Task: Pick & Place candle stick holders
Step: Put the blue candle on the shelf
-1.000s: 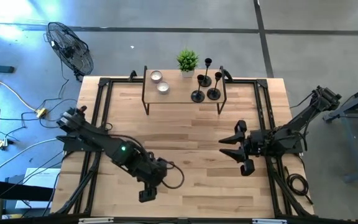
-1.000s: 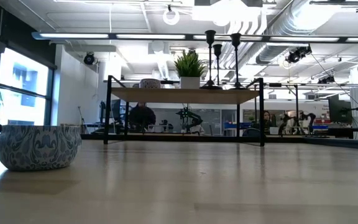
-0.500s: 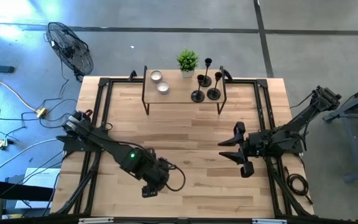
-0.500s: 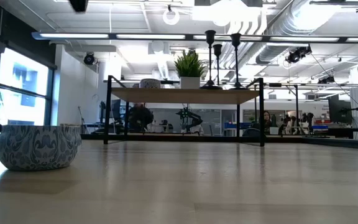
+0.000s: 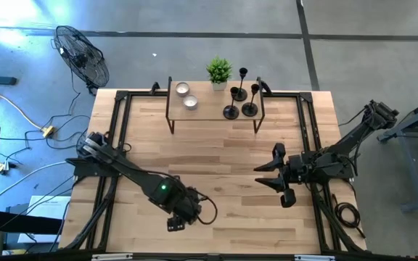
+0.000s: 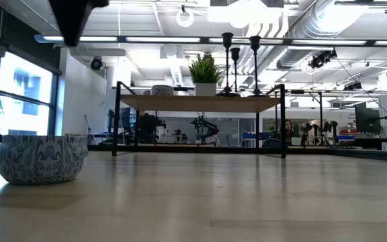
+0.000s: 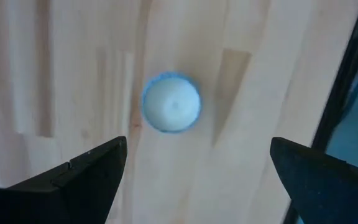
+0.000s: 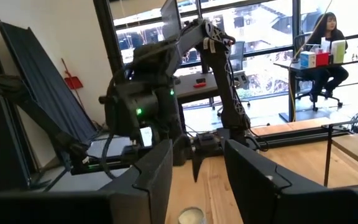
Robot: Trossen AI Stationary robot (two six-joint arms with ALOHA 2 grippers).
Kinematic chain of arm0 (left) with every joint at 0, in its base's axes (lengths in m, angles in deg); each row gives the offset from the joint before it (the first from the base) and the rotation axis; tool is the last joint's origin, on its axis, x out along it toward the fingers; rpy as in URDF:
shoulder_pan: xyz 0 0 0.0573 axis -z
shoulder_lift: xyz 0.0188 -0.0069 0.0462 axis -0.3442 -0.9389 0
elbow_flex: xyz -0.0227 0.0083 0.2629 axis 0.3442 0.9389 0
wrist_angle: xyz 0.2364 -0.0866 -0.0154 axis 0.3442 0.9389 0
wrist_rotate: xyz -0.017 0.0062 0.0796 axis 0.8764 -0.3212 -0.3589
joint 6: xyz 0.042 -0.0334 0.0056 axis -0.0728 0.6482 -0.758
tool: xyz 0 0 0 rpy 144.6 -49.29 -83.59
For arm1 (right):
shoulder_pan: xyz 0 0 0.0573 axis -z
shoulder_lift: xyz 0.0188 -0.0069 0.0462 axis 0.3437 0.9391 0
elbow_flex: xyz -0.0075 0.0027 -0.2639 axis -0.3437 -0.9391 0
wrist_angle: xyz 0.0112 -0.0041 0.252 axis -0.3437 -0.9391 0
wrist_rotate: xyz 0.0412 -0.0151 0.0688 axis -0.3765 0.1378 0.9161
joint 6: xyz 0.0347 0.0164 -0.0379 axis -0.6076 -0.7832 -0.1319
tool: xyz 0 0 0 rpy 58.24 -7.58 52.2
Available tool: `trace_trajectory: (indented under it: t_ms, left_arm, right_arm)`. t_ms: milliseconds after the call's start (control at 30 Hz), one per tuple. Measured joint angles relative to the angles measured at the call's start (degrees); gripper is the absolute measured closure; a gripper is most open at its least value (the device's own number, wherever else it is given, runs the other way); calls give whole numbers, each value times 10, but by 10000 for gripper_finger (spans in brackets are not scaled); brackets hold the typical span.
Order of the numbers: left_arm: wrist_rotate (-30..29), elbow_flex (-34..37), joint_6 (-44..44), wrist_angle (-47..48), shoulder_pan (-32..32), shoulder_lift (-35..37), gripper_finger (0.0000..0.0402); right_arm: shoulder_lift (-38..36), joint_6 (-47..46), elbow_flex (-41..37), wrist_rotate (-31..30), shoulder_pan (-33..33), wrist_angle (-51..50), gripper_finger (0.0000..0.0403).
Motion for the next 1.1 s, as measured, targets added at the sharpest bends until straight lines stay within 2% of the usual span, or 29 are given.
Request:
trace_trajectory:
  t_ms: [300,533,900,1100]
  left_arm:
    - [15,69,50,-40,0,-15,14]
    - [16,96,56,-130,0,-14,14]
    - [-4,101,99,-134,0,-14,14]
    - [-2,100,145,-94,0,-20,14]
  right_arm:
    - [0,-2,0,1,0,-6,263]
    - [0,-2,0,1,0,-6,263]
    - [0,-25,0,-5,0,-7,263]
    - [0,-26,0,-6,0,-12,263]
